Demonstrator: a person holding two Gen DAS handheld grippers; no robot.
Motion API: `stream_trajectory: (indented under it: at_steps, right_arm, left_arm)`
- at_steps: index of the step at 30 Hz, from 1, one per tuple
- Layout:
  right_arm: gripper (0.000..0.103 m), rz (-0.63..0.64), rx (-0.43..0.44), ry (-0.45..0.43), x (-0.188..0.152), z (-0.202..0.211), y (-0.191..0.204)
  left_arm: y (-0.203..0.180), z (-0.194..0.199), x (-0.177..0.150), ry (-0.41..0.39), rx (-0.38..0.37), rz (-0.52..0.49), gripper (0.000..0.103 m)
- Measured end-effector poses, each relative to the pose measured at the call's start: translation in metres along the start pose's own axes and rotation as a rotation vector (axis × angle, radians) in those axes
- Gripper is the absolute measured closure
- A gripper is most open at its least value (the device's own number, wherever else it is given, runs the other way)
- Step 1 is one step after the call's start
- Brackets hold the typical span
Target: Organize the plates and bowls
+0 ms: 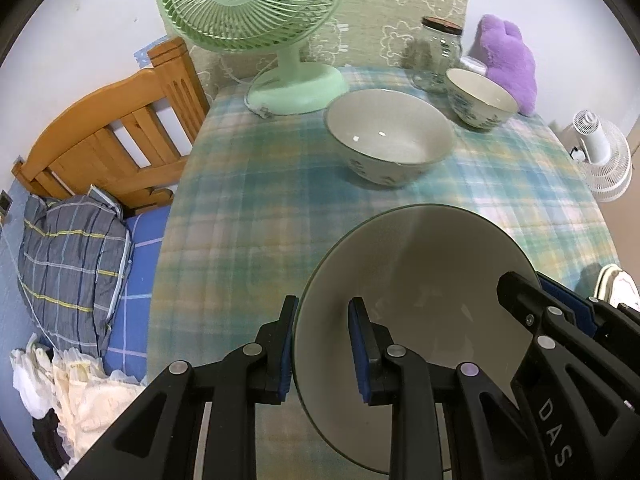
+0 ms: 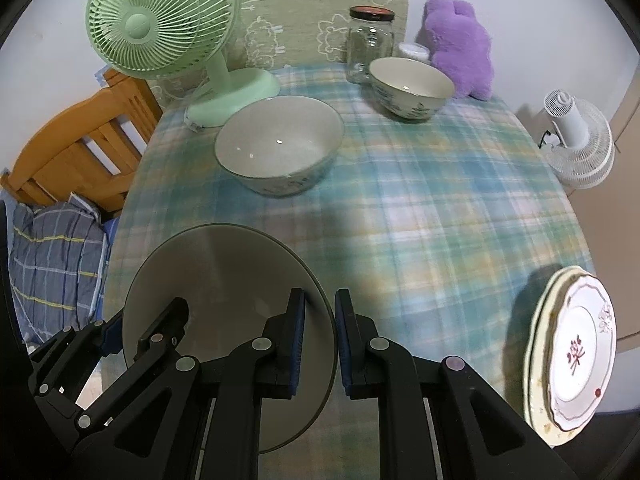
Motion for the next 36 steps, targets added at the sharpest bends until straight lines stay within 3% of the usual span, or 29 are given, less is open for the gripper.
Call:
stream_trajectory:
  at_steps: [21,36]
  right_arm:
    - [0.085,0.050,-0.002,0.059,-0.035,0.023,-0.101]
    - [0.085,0.112,0.024,0.137,-0.058,0.012,-0.135]
  left_arm:
    - [-0.101,0.019,-0.042,0.073,0.000,0.050,0.080]
    - [-0.131,0.010,-0.072,0.158,0.031,0.100,0.080]
Point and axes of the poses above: each gripper's, at about its wrist camera, not at the fingertips, and z roughly against the way its jaws point, y to its left, x to its top, the point moved 3 cm from there along -z, roughly the way its jaws point, and after that the axes turned 4 degrees about -y, right-handed, at the moved point
